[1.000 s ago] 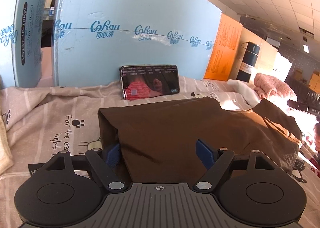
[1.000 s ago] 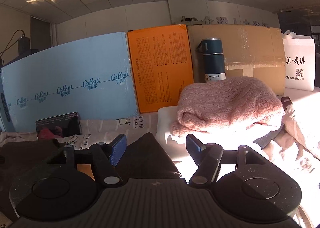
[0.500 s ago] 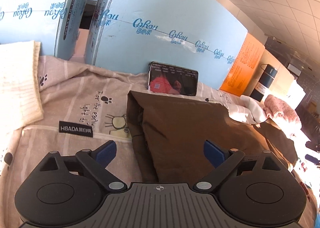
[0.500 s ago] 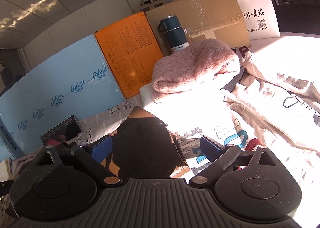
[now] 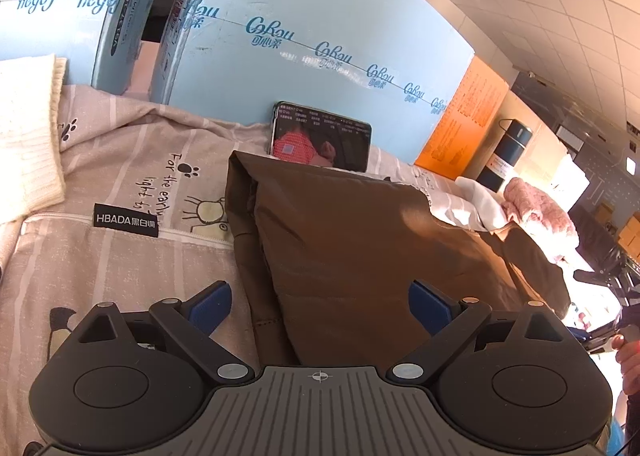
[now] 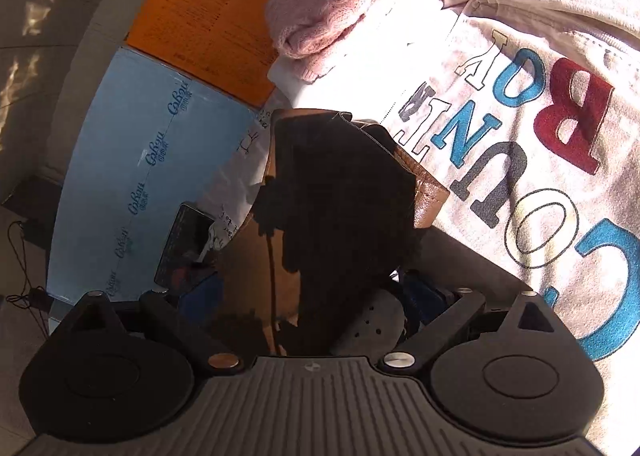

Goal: Fold clothes

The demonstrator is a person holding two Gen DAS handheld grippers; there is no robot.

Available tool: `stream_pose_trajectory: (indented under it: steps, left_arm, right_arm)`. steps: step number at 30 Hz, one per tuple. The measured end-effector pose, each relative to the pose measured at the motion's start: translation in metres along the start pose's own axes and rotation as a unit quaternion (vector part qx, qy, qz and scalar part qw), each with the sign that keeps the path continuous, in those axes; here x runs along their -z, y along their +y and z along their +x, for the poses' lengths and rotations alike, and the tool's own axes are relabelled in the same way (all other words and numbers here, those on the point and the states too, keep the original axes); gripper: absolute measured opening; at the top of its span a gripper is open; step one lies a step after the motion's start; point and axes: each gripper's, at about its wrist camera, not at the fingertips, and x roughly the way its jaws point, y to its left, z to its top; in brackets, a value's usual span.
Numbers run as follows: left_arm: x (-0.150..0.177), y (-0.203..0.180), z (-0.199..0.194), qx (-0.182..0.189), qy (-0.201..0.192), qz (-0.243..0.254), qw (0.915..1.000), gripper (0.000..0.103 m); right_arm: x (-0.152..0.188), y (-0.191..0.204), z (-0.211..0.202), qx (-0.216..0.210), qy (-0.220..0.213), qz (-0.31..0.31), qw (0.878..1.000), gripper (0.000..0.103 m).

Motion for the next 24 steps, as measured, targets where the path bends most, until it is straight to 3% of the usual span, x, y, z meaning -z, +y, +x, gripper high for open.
stream_pose_trajectory:
  steps: [9, 10, 11, 13, 14, 18, 22, 24]
  left_arm:
    - [0.009, -0.011, 0.010, 0.004, 0.018, 0.031, 0.9993, 0.100]
    - [0.009, -0.011, 0.010, 0.004, 0.018, 0.031, 0.9994, 0.100]
    - [0.009, -0.011, 0.010, 0.005, 0.017, 0.030, 0.9994, 0.100]
    - [0.009, -0.011, 0.010, 0.007, 0.016, 0.030, 0.9994, 0.100]
    - [0.009, -0.011, 0.010, 0.008, 0.016, 0.032, 0.9993, 0.100]
    - [0.010, -0.013, 0.009, 0.043, 0.017, 0.036, 0.9983, 0.100]
    - [0.012, -0.020, 0.008, 0.115, 0.025, 0.047, 0.9919, 0.100]
    - [0.014, -0.026, 0.007, 0.111, 0.023, 0.061, 0.9916, 0.100]
  right_arm:
    - [0.001, 0.022, 0.049, 0.036, -0.106, -0.033, 0.993, 0.095]
    - [0.003, 0.023, 0.051, 0.043, -0.109, -0.039, 0.992, 0.082]
    - [0.006, 0.025, 0.054, 0.051, -0.112, -0.046, 0.991, 0.054]
    - [0.007, 0.022, 0.058, 0.060, -0.099, -0.045, 0.992, 0.021]
    - [0.009, 0.020, 0.056, 0.056, -0.102, -0.040, 0.992, 0.015]
    - [0.014, 0.023, 0.033, 0.029, -0.137, -0.051, 0.989, 0.008]
    - [0.019, 0.024, 0.008, 0.056, -0.185, -0.067, 0.979, 0.007]
    - [0.018, 0.024, 0.001, 0.062, -0.197, -0.071, 0.976, 0.007]
